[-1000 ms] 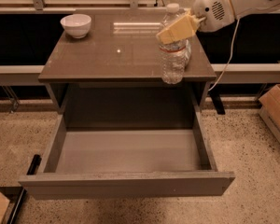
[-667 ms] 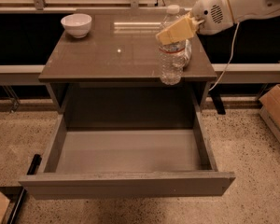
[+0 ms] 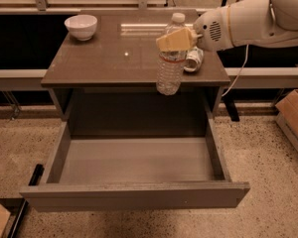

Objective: Pick water bottle from top drawer and place on counter

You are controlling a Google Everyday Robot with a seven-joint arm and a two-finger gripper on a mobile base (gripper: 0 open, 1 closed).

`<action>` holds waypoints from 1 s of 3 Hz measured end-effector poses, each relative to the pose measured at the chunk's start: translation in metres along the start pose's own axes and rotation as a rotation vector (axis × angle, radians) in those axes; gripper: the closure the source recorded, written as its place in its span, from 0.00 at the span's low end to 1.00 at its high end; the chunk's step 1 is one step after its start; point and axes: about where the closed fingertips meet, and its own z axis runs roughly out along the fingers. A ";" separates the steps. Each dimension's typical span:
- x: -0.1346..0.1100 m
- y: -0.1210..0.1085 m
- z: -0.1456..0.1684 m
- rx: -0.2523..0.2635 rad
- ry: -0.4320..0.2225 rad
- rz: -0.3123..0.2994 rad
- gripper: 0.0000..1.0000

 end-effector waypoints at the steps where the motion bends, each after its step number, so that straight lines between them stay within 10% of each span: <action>1: -0.021 -0.021 0.020 0.087 -0.097 0.024 1.00; 3: -0.082 -0.078 0.048 0.229 -0.242 0.018 1.00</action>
Offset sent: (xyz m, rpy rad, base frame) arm 0.1347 0.0074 0.0569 0.1441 -0.2510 -0.3467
